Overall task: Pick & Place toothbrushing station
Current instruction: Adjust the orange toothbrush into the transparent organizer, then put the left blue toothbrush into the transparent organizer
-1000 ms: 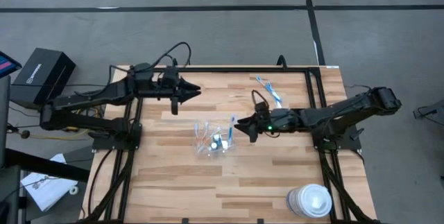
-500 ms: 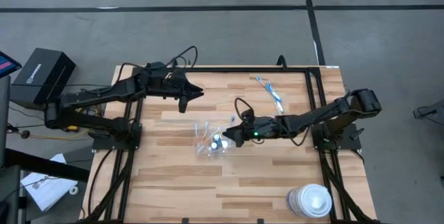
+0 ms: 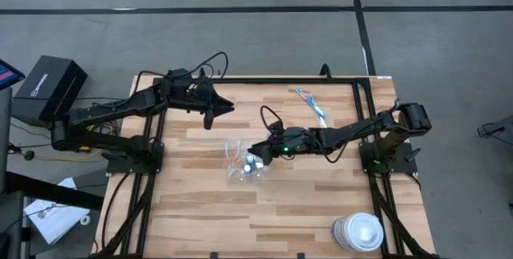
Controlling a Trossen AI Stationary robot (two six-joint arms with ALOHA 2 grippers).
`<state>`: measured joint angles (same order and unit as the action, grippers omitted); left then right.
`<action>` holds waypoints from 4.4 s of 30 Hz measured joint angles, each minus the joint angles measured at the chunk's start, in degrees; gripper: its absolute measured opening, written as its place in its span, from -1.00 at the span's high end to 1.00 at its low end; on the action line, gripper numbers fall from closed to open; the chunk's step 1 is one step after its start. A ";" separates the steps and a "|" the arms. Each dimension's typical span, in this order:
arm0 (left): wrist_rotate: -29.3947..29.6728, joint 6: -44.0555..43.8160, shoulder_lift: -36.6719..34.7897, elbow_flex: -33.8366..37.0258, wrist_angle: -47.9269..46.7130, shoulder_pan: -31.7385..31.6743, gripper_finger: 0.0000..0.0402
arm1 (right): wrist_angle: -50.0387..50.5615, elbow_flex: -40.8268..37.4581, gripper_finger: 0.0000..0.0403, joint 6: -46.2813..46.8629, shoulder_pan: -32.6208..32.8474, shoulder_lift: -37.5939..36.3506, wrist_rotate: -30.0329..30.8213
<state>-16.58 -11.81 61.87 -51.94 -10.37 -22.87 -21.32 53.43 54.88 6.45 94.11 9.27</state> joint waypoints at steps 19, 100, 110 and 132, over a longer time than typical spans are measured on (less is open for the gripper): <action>-1.38 -0.02 0.01 -0.02 -0.33 -0.09 0.54 | -0.66 0.24 0.99 -2.74 -0.25 -0.09 -1.83; -3.28 2.58 -0.05 -0.04 -0.13 -2.69 0.54 | 8.14 28.80 -0.44 -19.41 -10.16 6.73 -22.08; -7.15 5.86 0.13 -0.04 2.59 -15.06 0.54 | 41.32 41.30 -0.44 -29.38 -25.53 3.28 -14.59; -12.74 3.39 0.62 -0.04 7.94 -22.93 0.54 | 76.63 36.42 -0.44 -32.51 -50.06 4.76 -9.33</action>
<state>-29.32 -8.42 62.49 -51.99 -2.43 -45.80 55.31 89.85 22.37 -43.61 98.86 -0.06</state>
